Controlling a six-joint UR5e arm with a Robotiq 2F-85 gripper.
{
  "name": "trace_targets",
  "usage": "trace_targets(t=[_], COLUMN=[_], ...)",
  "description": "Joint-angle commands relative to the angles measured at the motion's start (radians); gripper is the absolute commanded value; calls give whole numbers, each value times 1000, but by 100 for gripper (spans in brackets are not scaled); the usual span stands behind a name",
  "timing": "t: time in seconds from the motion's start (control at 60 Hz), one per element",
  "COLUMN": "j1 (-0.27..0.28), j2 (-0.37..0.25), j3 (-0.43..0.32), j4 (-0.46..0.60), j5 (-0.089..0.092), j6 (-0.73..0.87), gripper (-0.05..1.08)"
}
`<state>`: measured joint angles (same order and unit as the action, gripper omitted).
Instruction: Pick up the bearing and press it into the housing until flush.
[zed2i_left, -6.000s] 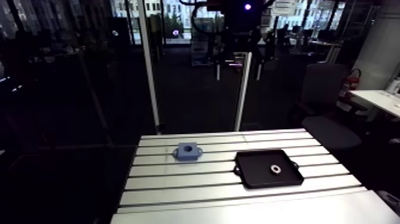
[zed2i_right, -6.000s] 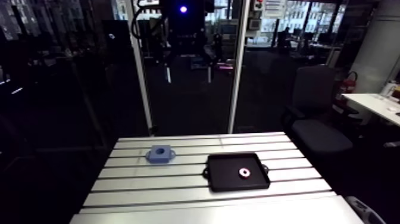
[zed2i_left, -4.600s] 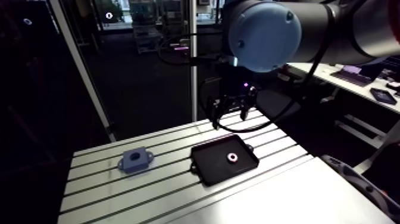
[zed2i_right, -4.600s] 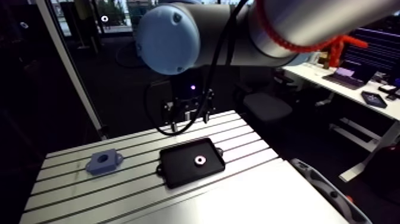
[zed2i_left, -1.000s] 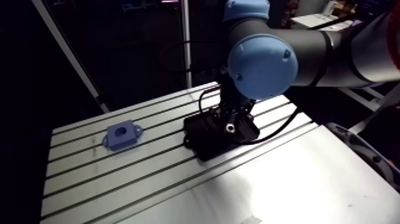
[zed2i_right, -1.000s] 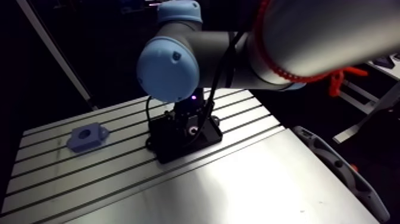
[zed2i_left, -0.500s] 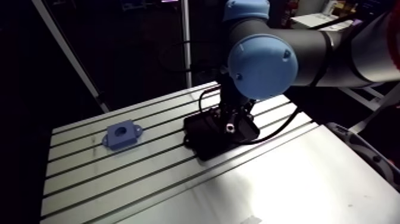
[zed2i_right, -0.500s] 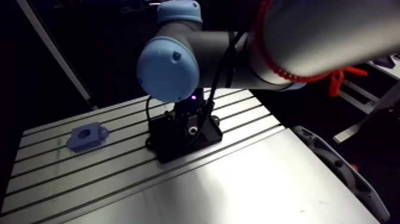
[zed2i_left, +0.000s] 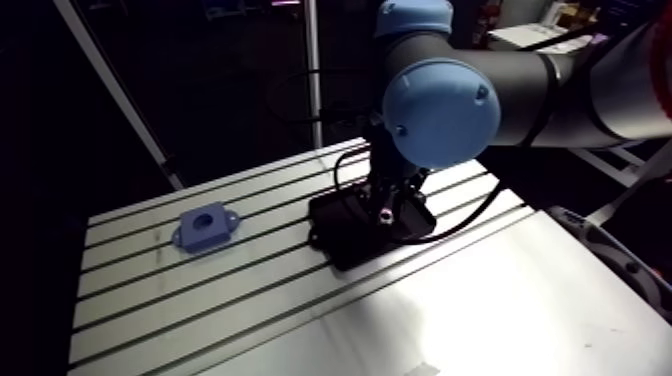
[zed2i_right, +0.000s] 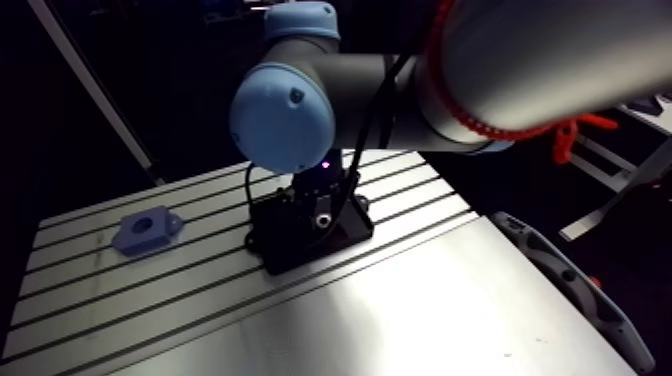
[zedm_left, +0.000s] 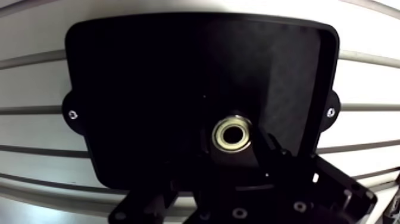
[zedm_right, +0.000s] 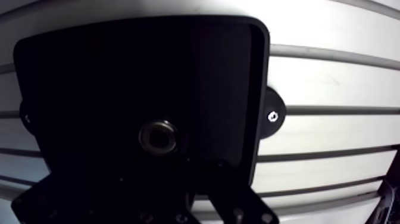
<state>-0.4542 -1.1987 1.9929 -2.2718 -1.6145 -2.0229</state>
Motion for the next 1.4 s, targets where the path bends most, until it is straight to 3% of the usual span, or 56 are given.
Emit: trace_targets(t=[0.017, 0.7, 1.117, 1.4], j1=[0, 0, 2, 20], j2=[2, 6, -28, -60], j3=[2, 1, -20, -100], j4=[-1, -7, 3, 157], j5=[0, 0, 2, 6], j6=[0, -1, -3, 100], gripper=[50, 54, 58, 62])
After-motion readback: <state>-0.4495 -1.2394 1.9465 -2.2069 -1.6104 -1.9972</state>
